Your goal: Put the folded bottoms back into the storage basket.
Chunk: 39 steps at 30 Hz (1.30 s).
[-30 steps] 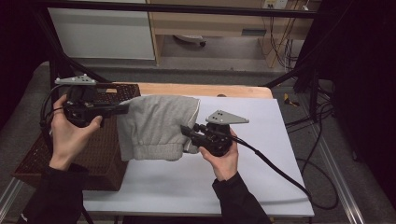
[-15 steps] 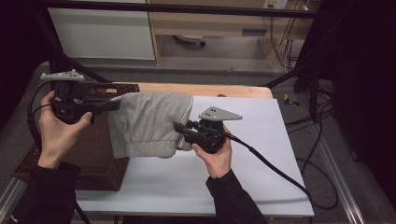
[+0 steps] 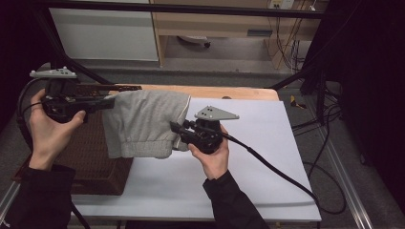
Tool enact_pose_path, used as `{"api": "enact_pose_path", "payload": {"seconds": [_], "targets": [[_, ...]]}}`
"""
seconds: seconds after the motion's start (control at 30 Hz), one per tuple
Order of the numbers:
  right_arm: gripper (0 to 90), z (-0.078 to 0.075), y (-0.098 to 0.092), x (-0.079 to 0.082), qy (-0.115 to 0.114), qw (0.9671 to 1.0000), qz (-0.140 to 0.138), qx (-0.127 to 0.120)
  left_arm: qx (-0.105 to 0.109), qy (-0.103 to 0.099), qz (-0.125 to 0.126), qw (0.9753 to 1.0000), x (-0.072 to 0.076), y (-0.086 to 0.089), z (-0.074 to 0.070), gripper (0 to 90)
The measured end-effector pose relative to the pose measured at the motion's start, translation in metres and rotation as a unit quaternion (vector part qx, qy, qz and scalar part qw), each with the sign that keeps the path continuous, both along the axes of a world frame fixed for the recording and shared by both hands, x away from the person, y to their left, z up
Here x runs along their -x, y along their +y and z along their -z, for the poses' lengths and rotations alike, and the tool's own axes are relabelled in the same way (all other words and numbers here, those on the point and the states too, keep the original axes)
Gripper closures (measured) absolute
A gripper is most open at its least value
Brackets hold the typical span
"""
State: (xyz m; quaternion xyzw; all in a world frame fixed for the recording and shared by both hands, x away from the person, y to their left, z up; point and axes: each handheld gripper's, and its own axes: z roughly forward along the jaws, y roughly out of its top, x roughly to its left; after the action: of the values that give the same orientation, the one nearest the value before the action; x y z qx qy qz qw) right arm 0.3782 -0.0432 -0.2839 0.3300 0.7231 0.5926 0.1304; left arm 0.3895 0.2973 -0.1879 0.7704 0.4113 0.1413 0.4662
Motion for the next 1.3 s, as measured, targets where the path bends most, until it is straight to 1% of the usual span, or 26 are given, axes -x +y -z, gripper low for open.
{"api": "enact_pose_path", "payload": {"seconds": [0.17, 0.37, 0.43, 0.5, 0.83, 1.07, 1.17, 1.23, 1.3], "targets": [[70.6, -0.002, 0.006, -0.001, -0.002, 1.0, -0.001, -0.002, 0.001, -0.004, -0.003, 1.0, 0.0, 0.006, -0.001, 81.3], [70.6, -0.004, 0.016, -0.002, -0.004, 1.0, -0.003, -0.002, -0.006, -0.004, -0.01, 0.9999, -0.001, 0.014, -0.001, 81.2], [70.6, -0.004, 0.019, -0.003, -0.004, 1.0, -0.005, -0.002, -0.003, -0.005, -0.012, 0.9999, 0.0, 0.02, -0.002, 81.2], [70.6, -0.005, 0.022, -0.003, -0.005, 1.0, -0.006, -0.001, -0.007, -0.006, -0.014, 0.9999, 0.0, 0.023, -0.002, 81.2], [70.6, -0.007, 0.046, -0.005, -0.011, 0.9998, -0.014, 0.0, -0.009, -0.008, -0.039, 0.9992, 0.0, 0.045, -0.003, 81.1], [70.6, -0.008, 0.061, -0.007, -0.016, 0.9998, -0.014, 0.0, -0.011, -0.009, -0.055, 0.9984, 0.0, 0.057, -0.003, 81.1], [70.6, -0.008, 0.067, -0.007, -0.017, 0.9997, -0.015, 0.0, -0.012, -0.01, -0.062, 0.998, -0.001, 0.063, -0.004, 81.1], [70.6, -0.009, 0.072, -0.008, -0.017, 0.9997, -0.016, 0.0, -0.017, -0.01, -0.065, 0.9977, -0.002, 0.066, -0.003, 81.0], [70.6, -0.009, 0.076, -0.008, -0.018, 0.9997, -0.017, -0.002, -0.015, -0.011, -0.067, 0.9976, -0.002, 0.071, -0.003, 80.9]]}}
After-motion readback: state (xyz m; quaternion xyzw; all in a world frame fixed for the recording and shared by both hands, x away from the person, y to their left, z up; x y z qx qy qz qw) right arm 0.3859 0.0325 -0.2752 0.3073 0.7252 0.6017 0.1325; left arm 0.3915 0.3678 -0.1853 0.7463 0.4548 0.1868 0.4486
